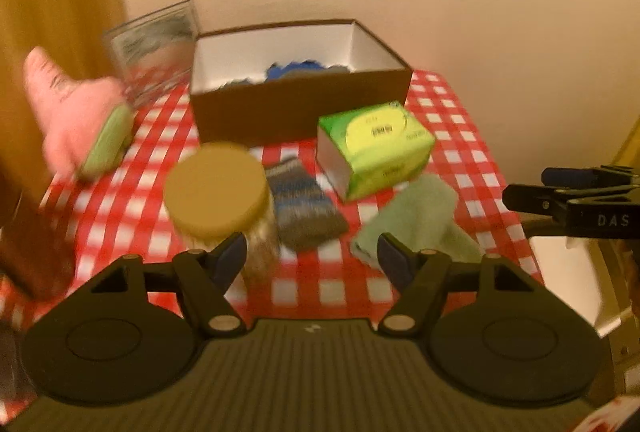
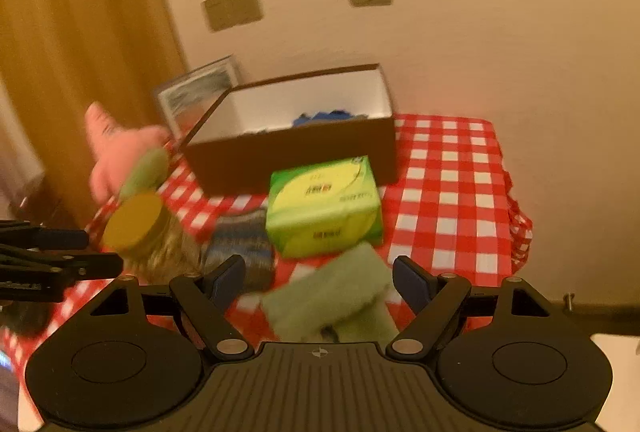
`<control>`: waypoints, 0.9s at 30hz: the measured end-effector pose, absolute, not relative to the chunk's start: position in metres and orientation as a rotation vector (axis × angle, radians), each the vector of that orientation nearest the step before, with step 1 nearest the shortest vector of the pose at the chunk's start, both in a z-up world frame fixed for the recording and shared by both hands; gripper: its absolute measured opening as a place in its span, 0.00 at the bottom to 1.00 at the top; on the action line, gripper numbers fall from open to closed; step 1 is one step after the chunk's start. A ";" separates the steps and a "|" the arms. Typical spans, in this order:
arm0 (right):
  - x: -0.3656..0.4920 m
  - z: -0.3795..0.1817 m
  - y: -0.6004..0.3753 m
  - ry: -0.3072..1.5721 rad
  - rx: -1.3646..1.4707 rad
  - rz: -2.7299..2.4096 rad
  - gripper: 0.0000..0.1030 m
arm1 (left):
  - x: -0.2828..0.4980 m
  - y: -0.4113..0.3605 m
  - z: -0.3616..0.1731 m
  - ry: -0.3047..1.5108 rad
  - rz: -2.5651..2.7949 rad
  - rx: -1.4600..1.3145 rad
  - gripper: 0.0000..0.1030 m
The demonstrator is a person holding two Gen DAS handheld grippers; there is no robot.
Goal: Organize soft objects
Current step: 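Move both grippers back toward the pale green towel on the table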
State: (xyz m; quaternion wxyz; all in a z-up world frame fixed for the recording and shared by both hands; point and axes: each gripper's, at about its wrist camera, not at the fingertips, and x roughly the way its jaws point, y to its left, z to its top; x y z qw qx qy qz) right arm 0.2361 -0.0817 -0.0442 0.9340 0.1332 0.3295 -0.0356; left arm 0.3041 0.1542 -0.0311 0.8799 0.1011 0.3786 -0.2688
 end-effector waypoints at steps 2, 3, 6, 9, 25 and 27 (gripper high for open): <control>0.220 -0.047 -0.085 0.682 0.256 -0.018 0.78 | 0.276 0.149 -0.033 0.802 -0.506 0.176 0.68; 0.212 -0.047 -0.088 0.690 0.246 0.009 0.78 | 0.263 0.147 -0.033 0.803 -0.489 0.158 0.68; 0.188 -0.049 -0.097 0.688 0.227 0.079 0.78 | 0.225 0.139 -0.039 0.810 -0.417 0.124 0.68; 0.171 -0.052 -0.104 0.706 0.210 0.117 0.78 | 0.199 0.130 -0.045 0.835 -0.356 0.108 0.68; 0.207 -0.097 -0.143 0.824 0.388 0.116 0.78 | 0.208 0.119 -0.083 0.899 -0.280 0.074 0.67; 0.222 -0.102 -0.149 0.836 0.426 0.116 0.78 | 0.221 0.118 -0.088 0.906 -0.283 0.074 0.67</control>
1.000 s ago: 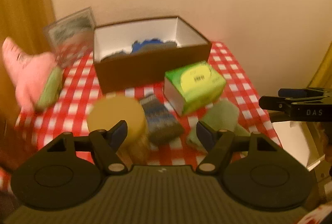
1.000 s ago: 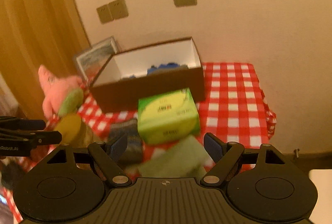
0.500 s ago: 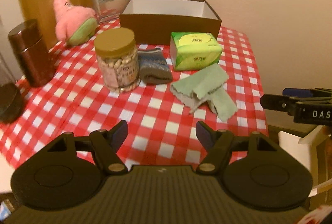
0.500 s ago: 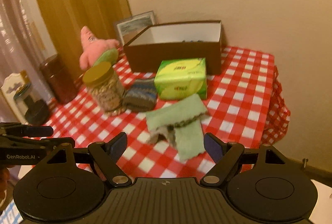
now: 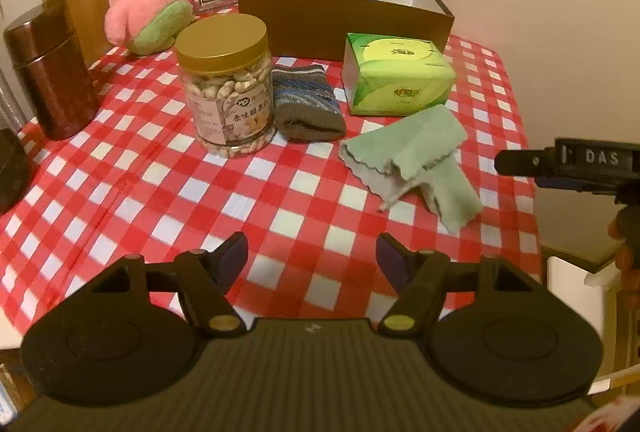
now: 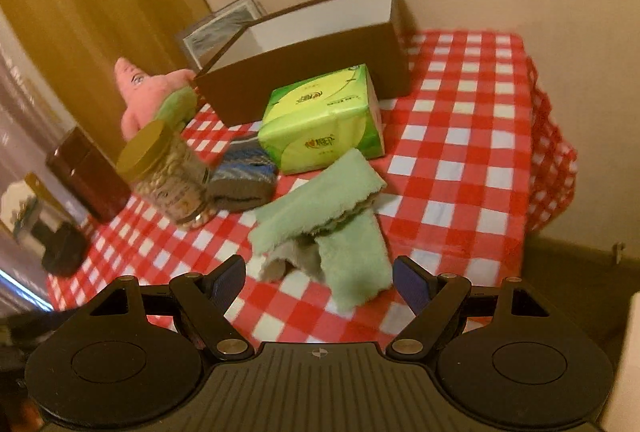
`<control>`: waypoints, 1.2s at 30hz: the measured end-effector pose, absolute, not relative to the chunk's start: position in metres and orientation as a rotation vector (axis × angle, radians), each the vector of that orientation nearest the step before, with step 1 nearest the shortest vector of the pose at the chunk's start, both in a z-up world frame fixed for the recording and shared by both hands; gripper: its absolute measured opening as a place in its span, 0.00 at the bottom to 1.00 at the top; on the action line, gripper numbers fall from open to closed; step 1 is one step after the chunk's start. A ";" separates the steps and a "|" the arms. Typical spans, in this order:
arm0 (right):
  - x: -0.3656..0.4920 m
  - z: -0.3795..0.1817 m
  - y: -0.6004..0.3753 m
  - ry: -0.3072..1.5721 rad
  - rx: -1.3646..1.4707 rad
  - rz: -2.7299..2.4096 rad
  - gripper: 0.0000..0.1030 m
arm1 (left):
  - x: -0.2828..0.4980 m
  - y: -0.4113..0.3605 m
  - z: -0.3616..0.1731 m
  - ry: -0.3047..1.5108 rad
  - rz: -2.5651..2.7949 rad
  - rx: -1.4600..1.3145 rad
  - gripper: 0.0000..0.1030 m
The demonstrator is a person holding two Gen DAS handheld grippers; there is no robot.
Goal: Organize soft objects
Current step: 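Move both grippers back toward the pale green towel on the table, then grasp the pale green towel with the right gripper and lift it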
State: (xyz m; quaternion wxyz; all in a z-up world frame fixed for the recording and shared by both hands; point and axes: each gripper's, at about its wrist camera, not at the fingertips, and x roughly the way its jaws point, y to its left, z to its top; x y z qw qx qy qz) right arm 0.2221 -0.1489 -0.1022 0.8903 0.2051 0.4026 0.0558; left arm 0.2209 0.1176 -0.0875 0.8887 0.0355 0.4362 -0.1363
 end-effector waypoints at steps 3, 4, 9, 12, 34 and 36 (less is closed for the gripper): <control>0.245 -0.110 -0.154 0.832 0.431 0.090 0.78 | 0.236 0.113 -0.091 0.908 -0.285 0.094 0.66; 0.251 -0.113 -0.155 0.834 0.436 0.089 0.78 | 0.240 0.111 -0.092 0.909 -0.282 0.100 0.66; 0.291 -0.136 -0.155 0.864 0.434 0.101 0.78 | 0.252 0.099 -0.100 0.914 -0.251 0.096 0.66; 0.314 -0.155 -0.153 0.884 0.418 0.116 0.78 | 0.252 0.090 -0.106 0.919 -0.199 0.079 0.65; 0.256 -0.146 -0.154 0.633 -0.489 0.770 0.19 | 0.204 0.038 -0.124 0.985 0.110 -0.107 0.60; 0.251 -0.156 -0.148 0.715 -0.450 0.856 0.18 | 0.202 0.044 -0.123 0.984 0.112 -0.111 0.60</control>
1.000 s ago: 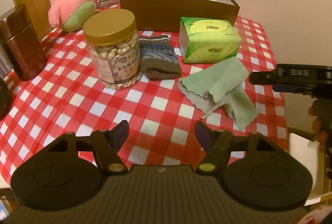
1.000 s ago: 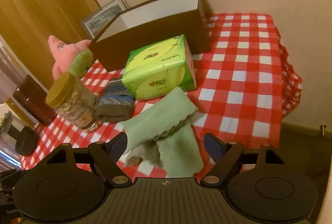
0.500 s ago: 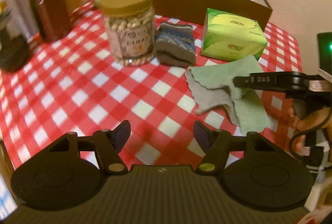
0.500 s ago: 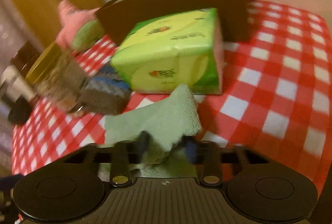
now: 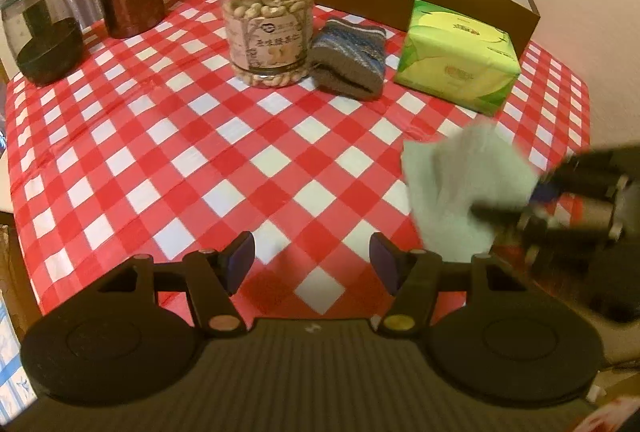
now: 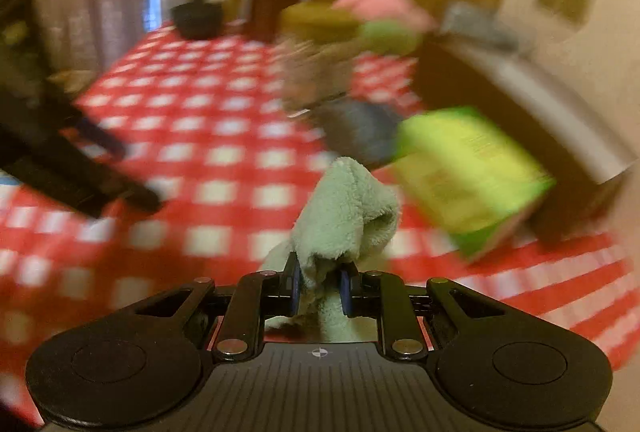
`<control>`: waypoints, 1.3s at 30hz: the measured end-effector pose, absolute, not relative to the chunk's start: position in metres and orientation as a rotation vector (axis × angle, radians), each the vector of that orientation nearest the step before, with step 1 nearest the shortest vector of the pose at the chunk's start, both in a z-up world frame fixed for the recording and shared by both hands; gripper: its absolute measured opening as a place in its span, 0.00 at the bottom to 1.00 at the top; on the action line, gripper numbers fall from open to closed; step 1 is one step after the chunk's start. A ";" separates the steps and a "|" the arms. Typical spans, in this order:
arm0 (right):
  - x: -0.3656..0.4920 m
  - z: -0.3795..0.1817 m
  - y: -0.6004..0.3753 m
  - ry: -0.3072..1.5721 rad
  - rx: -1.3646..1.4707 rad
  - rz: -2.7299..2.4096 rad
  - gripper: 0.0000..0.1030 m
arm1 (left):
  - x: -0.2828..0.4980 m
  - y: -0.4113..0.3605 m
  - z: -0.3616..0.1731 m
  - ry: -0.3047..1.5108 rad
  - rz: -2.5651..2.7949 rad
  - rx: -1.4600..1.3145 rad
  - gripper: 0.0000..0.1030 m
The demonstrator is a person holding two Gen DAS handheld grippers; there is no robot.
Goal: Organize soft objects
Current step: 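Grasp the pale green towel with the right gripper and lift it, then grasp the striped knit sock with the left gripper while the right holds the towel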
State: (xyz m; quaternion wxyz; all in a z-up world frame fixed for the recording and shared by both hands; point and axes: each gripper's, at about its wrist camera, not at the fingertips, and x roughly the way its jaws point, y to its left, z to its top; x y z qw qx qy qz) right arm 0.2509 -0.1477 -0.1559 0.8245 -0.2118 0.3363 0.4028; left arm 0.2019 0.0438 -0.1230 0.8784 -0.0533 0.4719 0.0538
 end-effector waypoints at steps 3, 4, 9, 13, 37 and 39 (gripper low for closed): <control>0.253 -0.171 -0.137 0.834 -0.361 0.903 0.18 | 0.200 0.053 -0.123 0.992 0.108 -0.110 0.60; 0.257 -0.174 -0.136 0.866 -0.312 0.896 0.18 | 0.200 0.057 -0.123 0.995 0.105 -0.108 0.60; 0.298 -0.176 -0.146 1.019 -0.054 0.790 0.20 | 0.202 0.068 -0.123 0.999 0.059 -0.106 0.60; 0.310 -0.170 -0.145 1.001 -0.082 0.646 0.66 | 0.206 0.070 -0.125 0.995 0.018 -0.097 0.59; 0.325 -0.170 -0.165 0.902 -0.112 0.795 0.26 | 0.252 0.049 -0.139 0.967 0.031 -0.112 0.59; 0.331 -0.159 -0.179 0.894 -0.096 0.793 0.26 | 0.263 0.042 -0.138 0.954 0.013 -0.108 0.59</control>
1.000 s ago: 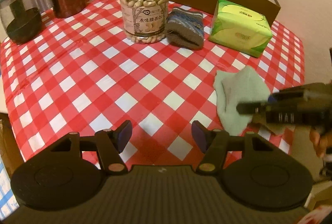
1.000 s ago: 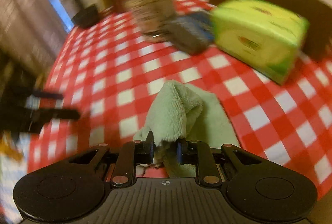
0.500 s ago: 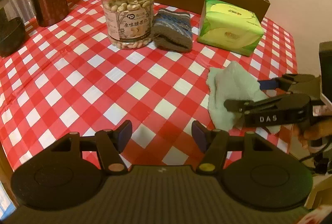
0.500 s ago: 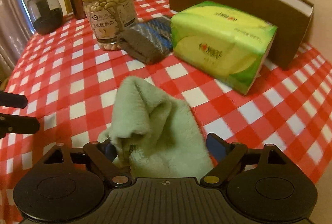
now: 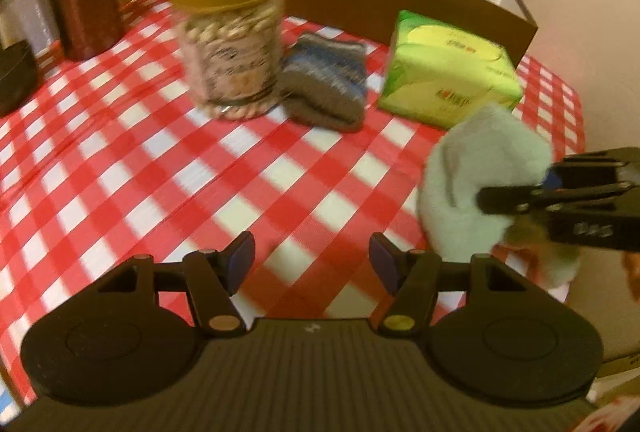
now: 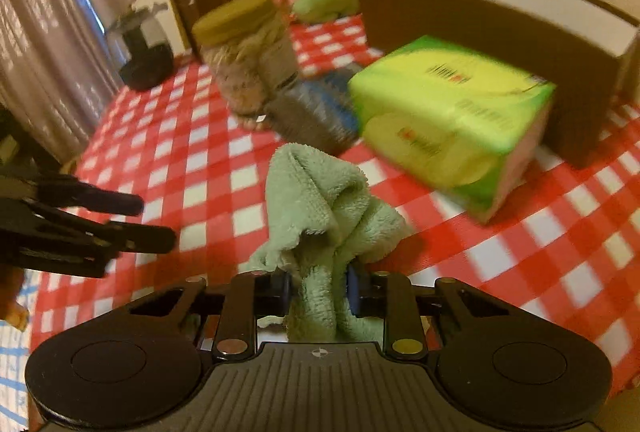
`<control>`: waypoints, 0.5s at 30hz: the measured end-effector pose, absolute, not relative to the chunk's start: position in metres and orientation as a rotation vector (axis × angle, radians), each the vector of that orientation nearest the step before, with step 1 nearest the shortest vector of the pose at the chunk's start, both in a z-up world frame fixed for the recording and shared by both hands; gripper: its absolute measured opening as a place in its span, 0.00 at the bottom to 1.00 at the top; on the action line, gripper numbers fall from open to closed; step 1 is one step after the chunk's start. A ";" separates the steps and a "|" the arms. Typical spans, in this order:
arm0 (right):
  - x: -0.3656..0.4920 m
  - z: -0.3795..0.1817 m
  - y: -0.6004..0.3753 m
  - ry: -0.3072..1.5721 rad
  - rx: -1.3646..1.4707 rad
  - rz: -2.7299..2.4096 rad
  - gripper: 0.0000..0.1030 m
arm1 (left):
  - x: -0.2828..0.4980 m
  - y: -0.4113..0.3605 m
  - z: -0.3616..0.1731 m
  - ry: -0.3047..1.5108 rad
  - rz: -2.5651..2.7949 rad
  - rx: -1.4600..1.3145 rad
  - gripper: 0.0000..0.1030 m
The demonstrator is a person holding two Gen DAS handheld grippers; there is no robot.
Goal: Organize soft objects
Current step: 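Grasp the striped knit sock with the left gripper while the right holds the towel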
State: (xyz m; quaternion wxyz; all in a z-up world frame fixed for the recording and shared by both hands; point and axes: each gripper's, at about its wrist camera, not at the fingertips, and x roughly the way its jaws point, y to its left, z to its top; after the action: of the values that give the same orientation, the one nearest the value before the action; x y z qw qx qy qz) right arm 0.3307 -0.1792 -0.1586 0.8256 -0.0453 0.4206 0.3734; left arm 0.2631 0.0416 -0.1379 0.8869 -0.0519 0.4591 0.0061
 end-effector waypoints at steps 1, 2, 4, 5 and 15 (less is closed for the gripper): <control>0.333 -0.153 -0.187 0.889 -0.095 0.783 0.26 | 0.269 0.038 -0.138 0.948 0.003 -0.101 0.59; 0.336 -0.147 -0.196 0.886 -0.092 0.769 0.26 | 0.276 0.034 -0.137 0.941 -0.008 -0.092 0.59; 0.341 -0.138 -0.213 0.883 -0.077 0.728 0.26 | 0.289 0.027 -0.136 0.926 -0.029 -0.068 0.60; 0.344 -0.134 -0.225 0.883 -0.066 0.701 0.26 | 0.296 0.024 -0.135 0.919 -0.037 -0.054 0.60; 0.390 -0.119 -0.306 0.855 0.024 0.461 0.26 | 0.369 0.015 -0.139 0.862 -0.102 0.138 0.63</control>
State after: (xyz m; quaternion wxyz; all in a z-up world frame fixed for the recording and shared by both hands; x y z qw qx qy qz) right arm 0.3901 -0.3056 -0.1192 0.8843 0.0114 0.4108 0.2217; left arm 0.3689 0.0145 -0.1389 0.9050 0.0669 0.4173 -0.0496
